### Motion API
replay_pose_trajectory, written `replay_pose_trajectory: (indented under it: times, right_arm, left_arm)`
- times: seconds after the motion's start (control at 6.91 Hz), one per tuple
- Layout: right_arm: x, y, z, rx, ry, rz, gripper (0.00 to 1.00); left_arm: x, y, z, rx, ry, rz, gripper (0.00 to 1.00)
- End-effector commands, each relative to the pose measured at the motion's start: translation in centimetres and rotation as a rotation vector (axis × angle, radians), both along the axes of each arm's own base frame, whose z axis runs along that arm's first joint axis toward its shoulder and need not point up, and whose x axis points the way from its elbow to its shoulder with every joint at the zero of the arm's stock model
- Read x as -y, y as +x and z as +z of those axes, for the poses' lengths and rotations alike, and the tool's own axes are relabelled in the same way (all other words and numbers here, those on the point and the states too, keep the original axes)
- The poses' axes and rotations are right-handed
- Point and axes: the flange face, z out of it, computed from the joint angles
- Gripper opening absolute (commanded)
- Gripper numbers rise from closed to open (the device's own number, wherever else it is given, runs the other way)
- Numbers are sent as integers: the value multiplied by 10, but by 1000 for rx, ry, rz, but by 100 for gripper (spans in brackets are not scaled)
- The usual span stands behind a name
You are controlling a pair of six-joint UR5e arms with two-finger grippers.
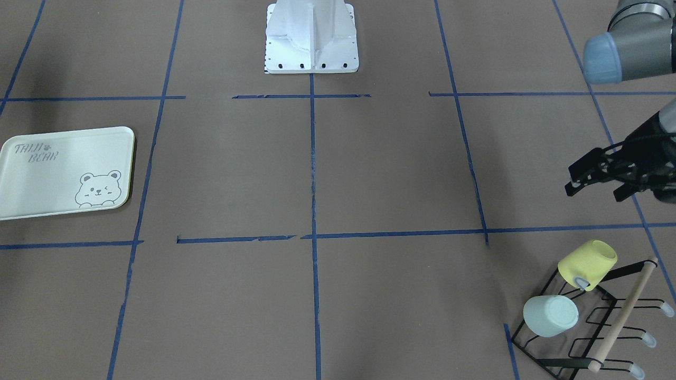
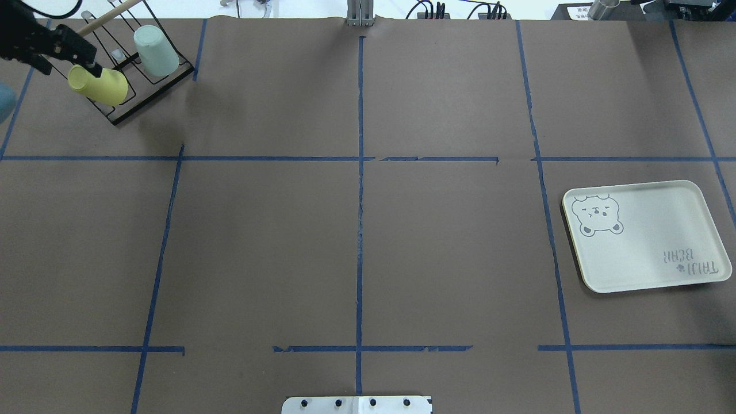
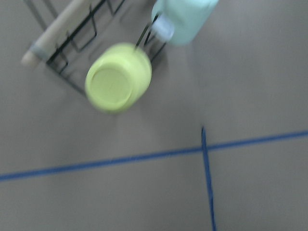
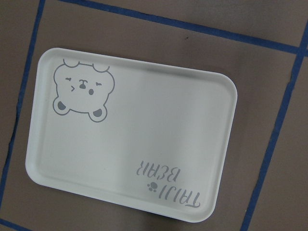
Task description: Left arm grabs green cup and hands to right arm on tray
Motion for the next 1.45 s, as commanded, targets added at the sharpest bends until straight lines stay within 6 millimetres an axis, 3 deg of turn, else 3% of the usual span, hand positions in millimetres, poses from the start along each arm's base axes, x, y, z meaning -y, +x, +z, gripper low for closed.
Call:
replay_pose_trajectory:
  times: [0.0,0.14,0.29,0.43,1.01,1.3]
  right_arm:
    - [1,-1,-2,9,15,-2,100]
    - [1,-3,-3,10,22,-6,100]
    - [1,-5,-3,14,20,-10,100]
    - [0,-5,-3,26,15,-12,100]
    - [1,-7,9,23,-7,-15,100]
    - [1,-9,12,22,-13,-21,100]
  left_arm:
    - [76,32,-21,73,-13,-31,97]
    - [107,45,-46,84,-38,-57,97]
    - [130,49,-46,151,-37,-89,97]
    - [148,67,-52,177,-51,-91,97]
    - [157,106,10,197,-73,-64,94]
    - [152,118,17,198,-84,-48,94]
